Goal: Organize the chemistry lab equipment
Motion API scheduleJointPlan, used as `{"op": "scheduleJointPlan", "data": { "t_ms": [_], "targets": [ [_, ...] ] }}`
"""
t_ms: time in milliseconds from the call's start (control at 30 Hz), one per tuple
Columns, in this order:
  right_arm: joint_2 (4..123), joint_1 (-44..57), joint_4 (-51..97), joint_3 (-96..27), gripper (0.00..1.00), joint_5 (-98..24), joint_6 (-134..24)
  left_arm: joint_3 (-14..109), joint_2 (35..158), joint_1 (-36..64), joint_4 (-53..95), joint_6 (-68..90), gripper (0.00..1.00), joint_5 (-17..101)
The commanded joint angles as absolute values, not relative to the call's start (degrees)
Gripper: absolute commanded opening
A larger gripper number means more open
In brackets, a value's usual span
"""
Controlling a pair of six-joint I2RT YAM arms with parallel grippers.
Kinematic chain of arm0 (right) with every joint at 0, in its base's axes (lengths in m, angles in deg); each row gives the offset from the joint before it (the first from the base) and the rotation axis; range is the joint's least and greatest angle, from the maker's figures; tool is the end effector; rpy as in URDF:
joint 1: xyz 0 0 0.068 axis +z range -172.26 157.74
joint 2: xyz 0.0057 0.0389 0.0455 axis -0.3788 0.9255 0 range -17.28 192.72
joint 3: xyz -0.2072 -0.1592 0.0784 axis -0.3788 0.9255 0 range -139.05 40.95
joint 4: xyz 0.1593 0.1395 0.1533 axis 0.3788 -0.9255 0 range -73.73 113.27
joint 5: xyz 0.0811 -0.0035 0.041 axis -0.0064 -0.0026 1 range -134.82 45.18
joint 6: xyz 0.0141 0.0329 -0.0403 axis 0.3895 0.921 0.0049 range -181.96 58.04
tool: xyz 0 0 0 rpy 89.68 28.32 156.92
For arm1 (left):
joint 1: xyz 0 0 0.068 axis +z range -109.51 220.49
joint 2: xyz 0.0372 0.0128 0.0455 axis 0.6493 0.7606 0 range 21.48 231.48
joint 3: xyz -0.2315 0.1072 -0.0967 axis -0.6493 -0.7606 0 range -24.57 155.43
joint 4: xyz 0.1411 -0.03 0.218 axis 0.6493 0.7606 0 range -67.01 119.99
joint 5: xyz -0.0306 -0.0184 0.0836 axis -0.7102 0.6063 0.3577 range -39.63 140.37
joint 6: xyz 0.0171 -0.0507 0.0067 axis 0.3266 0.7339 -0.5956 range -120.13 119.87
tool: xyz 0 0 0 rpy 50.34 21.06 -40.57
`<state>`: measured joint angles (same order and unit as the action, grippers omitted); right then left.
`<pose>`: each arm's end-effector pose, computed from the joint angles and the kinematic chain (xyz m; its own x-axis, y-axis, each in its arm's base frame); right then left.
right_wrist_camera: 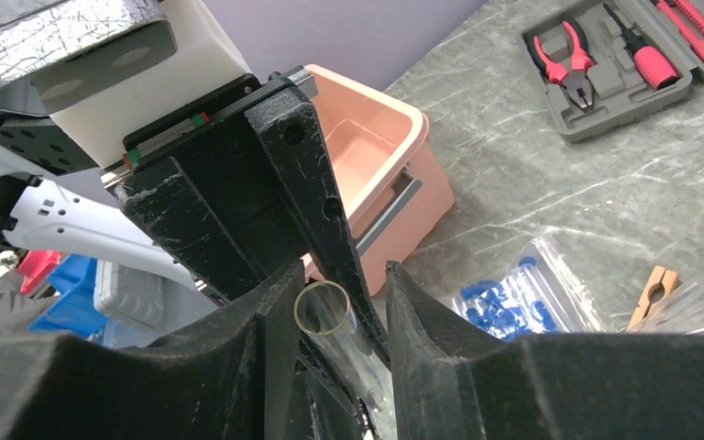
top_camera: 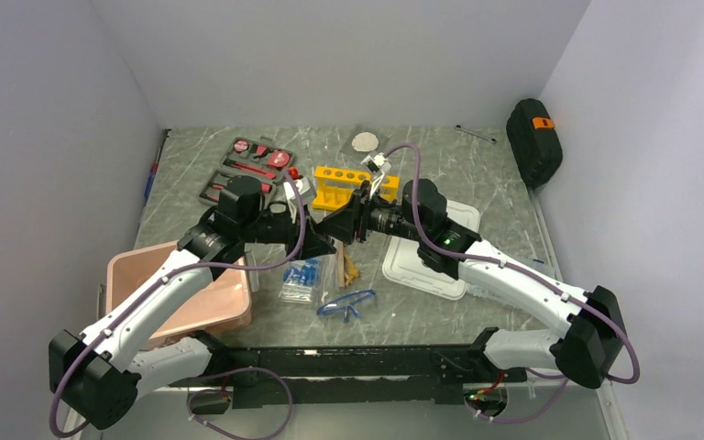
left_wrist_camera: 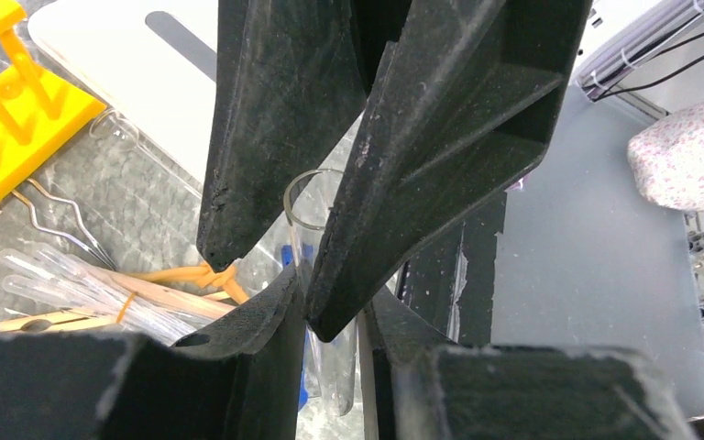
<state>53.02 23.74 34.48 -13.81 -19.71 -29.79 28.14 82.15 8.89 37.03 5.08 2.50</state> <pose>0.1901 0.2183 0.3462 -0.5477 0.1269 -0.8270 -0.7722 0.3038 0.5580 0.1840 -0.1442 0.3325 -0.4028 0.1764 -0.8981 0.9043 0.2280 -0.3608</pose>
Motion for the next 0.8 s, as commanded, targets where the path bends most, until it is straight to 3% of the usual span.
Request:
{"op": "scheduleJointPlan", "data": {
  "t_ms": [0, 433, 533, 600, 767],
  "targets": [
    [53.4, 23.7, 37.3, -13.5, 0.39, -20.5, -30.3, 28.3, 82.3, 8.7, 31.6, 8.4, 0.23, -0.4],
    [52.6, 23.8, 35.9, -12.1, 0.24, -25.8, -31.8, 27.3, 82.4, 9.3, 27.6, 12.7, 0.23, 0.4],
    [52.1, 24.1, 34.3, -12.3, 0.22, -28.9, -33.6, 27.5, 82.3, 9.5, 28.1, 12.6, 0.28, 1.3],
    [51.3, 24.5, 32.7, -12.4, 0.21, -32.1, -35.5, 27.8, 82.3, 9.8, 28.7, 12.6, 0.41, 2.0],
    [49.6, 24.4, 29.9, -13.2, 0.18, -40.9, -39.1, 27.8, 81.6, 10.6, 29.4, 12.3, 0.87, 3.4]
  ]
}}
